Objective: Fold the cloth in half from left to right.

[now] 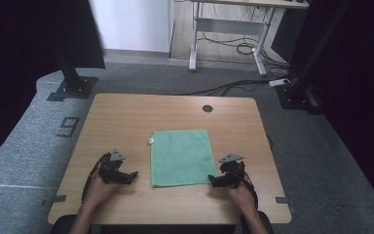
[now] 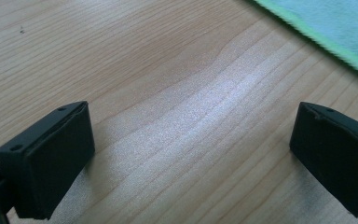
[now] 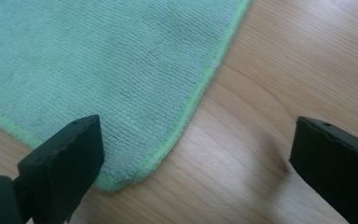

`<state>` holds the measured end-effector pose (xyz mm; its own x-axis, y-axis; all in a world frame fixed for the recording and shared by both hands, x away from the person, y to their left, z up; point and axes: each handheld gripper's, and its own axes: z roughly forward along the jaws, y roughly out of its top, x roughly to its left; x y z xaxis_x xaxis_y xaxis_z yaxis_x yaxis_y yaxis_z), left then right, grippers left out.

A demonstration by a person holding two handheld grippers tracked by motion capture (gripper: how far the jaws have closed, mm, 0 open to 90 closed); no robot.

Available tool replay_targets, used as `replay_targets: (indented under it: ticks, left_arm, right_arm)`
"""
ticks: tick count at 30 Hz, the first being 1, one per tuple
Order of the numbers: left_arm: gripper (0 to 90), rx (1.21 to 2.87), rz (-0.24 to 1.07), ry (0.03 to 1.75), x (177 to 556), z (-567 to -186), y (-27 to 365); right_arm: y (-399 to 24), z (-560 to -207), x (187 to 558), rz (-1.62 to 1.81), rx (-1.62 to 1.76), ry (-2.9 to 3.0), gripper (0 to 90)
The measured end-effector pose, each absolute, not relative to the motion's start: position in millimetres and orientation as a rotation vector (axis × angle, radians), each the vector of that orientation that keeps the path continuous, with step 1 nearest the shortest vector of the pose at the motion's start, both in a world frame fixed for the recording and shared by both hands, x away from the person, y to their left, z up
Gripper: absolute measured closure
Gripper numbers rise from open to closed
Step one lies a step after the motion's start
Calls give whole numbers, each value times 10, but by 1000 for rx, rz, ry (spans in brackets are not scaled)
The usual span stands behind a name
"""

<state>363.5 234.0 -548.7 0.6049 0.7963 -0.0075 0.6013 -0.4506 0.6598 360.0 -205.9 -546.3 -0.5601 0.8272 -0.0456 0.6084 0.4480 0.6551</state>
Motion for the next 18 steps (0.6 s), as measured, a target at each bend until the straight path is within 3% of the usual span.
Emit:
replay_targets:
  ticks: [18]
  left_arm:
    - [0,2203,407,1104,3649,-5486,2332]
  right_arm:
    - [-2464,-5484,3692,825,1340,2259,7]
